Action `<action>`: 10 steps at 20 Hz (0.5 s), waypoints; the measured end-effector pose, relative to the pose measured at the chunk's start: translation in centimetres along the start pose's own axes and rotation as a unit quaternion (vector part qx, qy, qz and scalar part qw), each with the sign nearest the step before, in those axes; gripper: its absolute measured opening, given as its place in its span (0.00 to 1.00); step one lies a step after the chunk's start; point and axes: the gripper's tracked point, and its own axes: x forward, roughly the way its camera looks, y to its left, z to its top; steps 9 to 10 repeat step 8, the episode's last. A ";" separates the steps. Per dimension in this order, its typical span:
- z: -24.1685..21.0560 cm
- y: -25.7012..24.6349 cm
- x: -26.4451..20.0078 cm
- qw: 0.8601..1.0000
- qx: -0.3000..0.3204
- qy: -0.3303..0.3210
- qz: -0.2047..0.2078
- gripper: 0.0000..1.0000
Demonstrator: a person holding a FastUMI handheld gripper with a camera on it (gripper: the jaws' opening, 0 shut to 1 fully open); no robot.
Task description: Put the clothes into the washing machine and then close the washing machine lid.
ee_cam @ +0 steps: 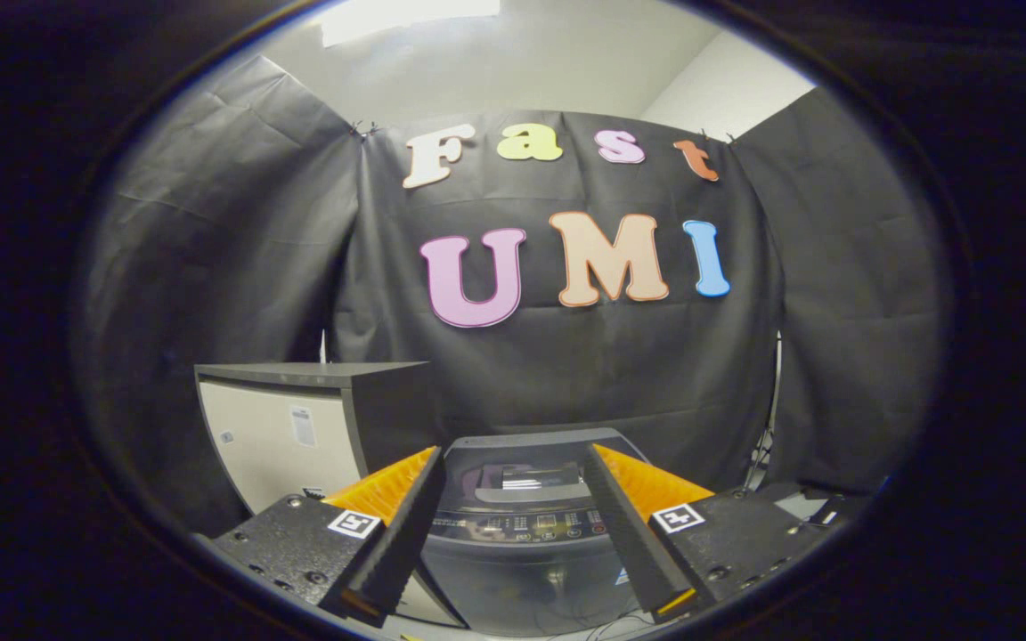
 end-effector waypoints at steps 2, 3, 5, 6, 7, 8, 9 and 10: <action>0.0 0.1 0.1 1.000 0.000 -0.001 0.000 0.95; 0.1 0.1 0.1 1.000 -0.003 -0.002 -0.001 0.95; 0.0 0.0 0.1 1.000 -0.009 -0.001 0.001 0.95; 0.5 -0.3 -0.4 1.000 -0.011 -0.001 0.000 0.95; 0.5 -0.3 -0.4 1.000 -0.012 0.002 0.001 0.95; 0.4 -0.4 -0.4 1.000 -0.012 0.003 -0.001 0.95; 0.4 -0.4 -0.4 1.000 -0.012 0.003 -0.001 0.95; 0.4 -0.4 -0.4 1.000 -0.012 0.003 -0.001 0.95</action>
